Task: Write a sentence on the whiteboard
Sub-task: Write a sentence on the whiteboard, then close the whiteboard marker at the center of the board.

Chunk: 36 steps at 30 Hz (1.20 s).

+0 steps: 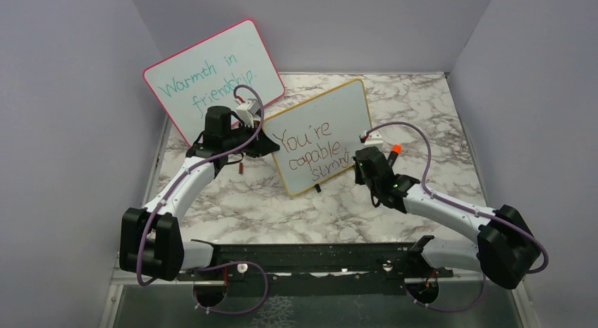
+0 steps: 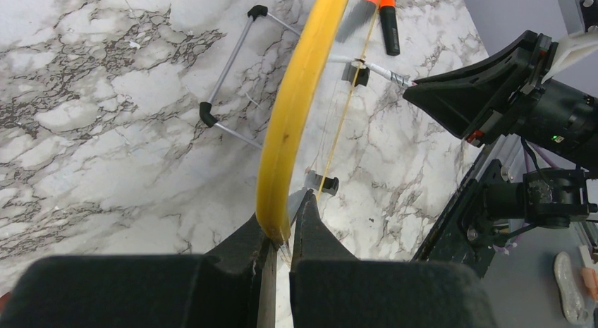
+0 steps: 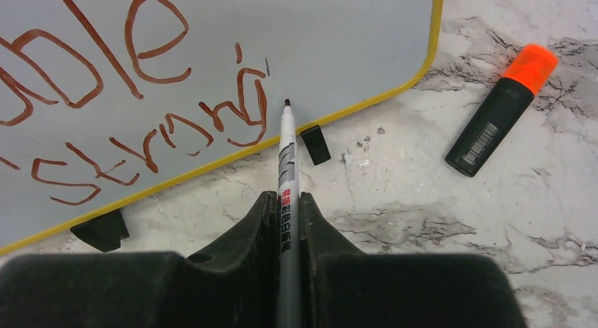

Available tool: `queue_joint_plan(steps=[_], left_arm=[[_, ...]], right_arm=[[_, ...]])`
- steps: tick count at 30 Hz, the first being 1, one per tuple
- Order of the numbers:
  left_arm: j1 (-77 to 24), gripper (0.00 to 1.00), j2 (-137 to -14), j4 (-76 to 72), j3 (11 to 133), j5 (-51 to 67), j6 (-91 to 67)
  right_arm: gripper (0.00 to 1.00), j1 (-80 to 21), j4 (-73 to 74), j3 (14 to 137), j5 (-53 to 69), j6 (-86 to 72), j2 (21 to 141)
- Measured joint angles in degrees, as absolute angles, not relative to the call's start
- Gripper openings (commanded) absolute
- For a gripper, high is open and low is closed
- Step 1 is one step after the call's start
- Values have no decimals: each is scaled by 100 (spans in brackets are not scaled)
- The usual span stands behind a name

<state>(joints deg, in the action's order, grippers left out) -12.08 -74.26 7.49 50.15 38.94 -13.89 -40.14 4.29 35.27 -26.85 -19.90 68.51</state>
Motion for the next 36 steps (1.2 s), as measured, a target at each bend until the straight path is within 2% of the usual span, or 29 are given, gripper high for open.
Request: queue_joint_plan(steps=[10, 16, 22, 25, 36], left_arm=[[-1194, 0, -7424, 746, 5015, 3892, -1389], [-1175, 11, -7400, 788, 5015, 3892, -1389], [-1153, 28, -7321, 939, 5013, 3614, -1308], [-1100, 40, -7247, 1035, 5011, 3304, -1149], [-976, 72, -6650, 1157, 4934, 2882, -1251]], right_arm=[[1, -4001, 316, 3527, -2683, -1968, 6908], [1, -3999, 681, 3527, -2679, -1966, 6235], [1, -3999, 1017, 3531, -2698, -1949, 5544], [1, -3999, 1131, 3531, -2720, -1940, 5358], [1, -3999, 1439, 3533, -2768, -1822, 4812]])
